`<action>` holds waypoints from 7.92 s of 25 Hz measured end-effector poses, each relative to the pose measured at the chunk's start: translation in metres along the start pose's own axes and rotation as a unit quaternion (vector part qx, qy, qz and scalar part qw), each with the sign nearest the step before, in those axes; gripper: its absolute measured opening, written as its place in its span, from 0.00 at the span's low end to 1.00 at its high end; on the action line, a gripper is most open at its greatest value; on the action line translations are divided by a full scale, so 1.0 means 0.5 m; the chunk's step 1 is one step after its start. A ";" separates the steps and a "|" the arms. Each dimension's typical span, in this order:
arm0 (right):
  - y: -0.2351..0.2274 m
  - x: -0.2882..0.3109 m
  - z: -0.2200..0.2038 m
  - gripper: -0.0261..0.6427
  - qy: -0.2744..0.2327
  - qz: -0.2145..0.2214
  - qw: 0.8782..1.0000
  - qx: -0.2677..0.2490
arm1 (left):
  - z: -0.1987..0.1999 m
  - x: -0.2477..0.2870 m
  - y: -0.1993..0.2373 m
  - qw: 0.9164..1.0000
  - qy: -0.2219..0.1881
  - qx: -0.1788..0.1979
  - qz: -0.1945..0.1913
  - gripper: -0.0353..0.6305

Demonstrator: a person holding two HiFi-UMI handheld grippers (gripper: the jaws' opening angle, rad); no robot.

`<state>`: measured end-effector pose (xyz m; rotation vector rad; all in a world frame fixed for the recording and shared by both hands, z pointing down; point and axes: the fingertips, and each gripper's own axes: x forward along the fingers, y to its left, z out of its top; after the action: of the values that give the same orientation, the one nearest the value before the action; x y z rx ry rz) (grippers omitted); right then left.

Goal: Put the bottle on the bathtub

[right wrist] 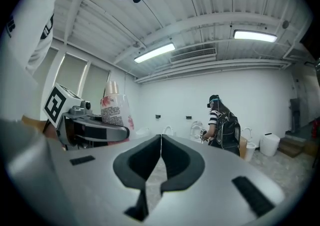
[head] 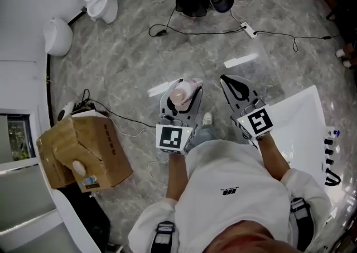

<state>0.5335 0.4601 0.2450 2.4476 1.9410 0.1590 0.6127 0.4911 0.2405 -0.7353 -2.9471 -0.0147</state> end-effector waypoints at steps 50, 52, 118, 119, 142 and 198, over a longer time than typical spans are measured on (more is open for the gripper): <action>-0.921 -0.599 -0.156 0.03 0.038 -0.604 0.795 0.053 | 0.059 0.949 -0.785 0.821 0.000 0.069 -0.567 0.39; -0.953 -0.628 -0.163 0.03 0.038 -0.609 0.790 0.055 | 0.063 0.978 -0.826 0.818 -0.001 0.071 -0.571 0.39; -0.927 -1.518 -0.864 0.03 0.021 -0.922 0.299 0.244 | -0.632 0.870 -1.966 0.340 0.091 0.209 -0.912 0.39; -0.924 -1.523 -0.882 0.03 0.018 -0.922 0.295 0.248 | -0.650 0.869 -1.973 0.341 0.092 0.210 -0.912 0.39; -0.867 -1.560 -1.097 0.03 0.003 -0.928 0.251 0.276 | -0.907 0.813 -2.030 0.307 0.080 0.256 -0.913 0.39; -0.877 -1.456 -0.531 0.03 0.084 -0.913 0.353 0.187 | -0.257 0.834 -1.863 0.399 0.010 0.167 -0.902 0.18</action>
<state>-0.0791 -0.1604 0.4250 -1.0196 3.2849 -0.1337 -0.1774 -0.1410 0.4262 2.3701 -1.8222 0.3319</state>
